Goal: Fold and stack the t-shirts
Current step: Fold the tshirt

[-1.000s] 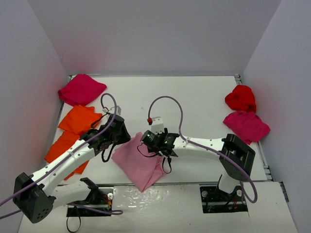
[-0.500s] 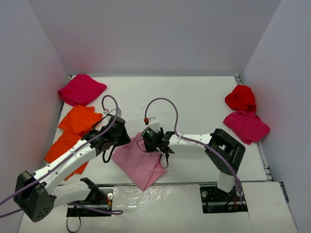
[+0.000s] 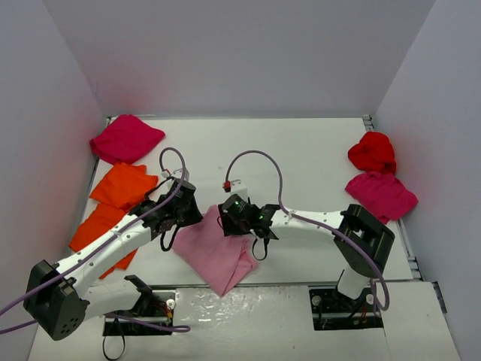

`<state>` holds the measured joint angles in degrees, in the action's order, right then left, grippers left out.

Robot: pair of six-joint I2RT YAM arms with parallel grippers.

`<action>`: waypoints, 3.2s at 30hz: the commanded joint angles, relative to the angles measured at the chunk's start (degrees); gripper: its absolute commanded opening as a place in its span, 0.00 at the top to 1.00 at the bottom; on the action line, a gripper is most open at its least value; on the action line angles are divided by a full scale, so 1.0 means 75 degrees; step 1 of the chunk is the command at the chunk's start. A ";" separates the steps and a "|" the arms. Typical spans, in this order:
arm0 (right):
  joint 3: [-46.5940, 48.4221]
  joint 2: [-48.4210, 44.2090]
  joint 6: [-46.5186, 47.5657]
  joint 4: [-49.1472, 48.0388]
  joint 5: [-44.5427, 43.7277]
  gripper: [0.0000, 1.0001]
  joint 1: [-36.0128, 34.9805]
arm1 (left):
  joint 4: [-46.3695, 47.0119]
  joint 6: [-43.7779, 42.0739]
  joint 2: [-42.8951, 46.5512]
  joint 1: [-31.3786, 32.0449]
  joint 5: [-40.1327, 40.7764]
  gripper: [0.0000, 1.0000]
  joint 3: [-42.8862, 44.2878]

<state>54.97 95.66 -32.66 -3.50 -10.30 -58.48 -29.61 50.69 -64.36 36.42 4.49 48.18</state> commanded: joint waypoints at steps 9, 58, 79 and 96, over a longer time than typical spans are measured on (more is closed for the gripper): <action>-0.1444 -0.0472 0.0219 -0.1806 0.2729 0.50 0.1866 | 0.0297 0.0123 -0.0064 0.0119 0.0026 0.94 0.0384; -0.1650 0.0422 0.0032 -0.3053 0.5540 1.00 0.2666 | 0.0383 0.0132 -0.0569 0.0275 0.0022 0.94 0.0538; -0.1165 -0.0705 0.0113 -0.1819 0.4520 1.00 0.1898 | 0.0763 0.0096 -0.0937 0.0417 -0.0013 0.94 0.0478; -0.0594 -0.2105 -0.0169 -0.0519 0.3730 0.99 0.1195 | 0.1035 0.0103 -0.1220 0.0440 -0.0177 0.94 0.0472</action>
<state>48.40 84.60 -32.91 -8.48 20.12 -47.92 -24.89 51.27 -73.74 39.35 3.02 48.31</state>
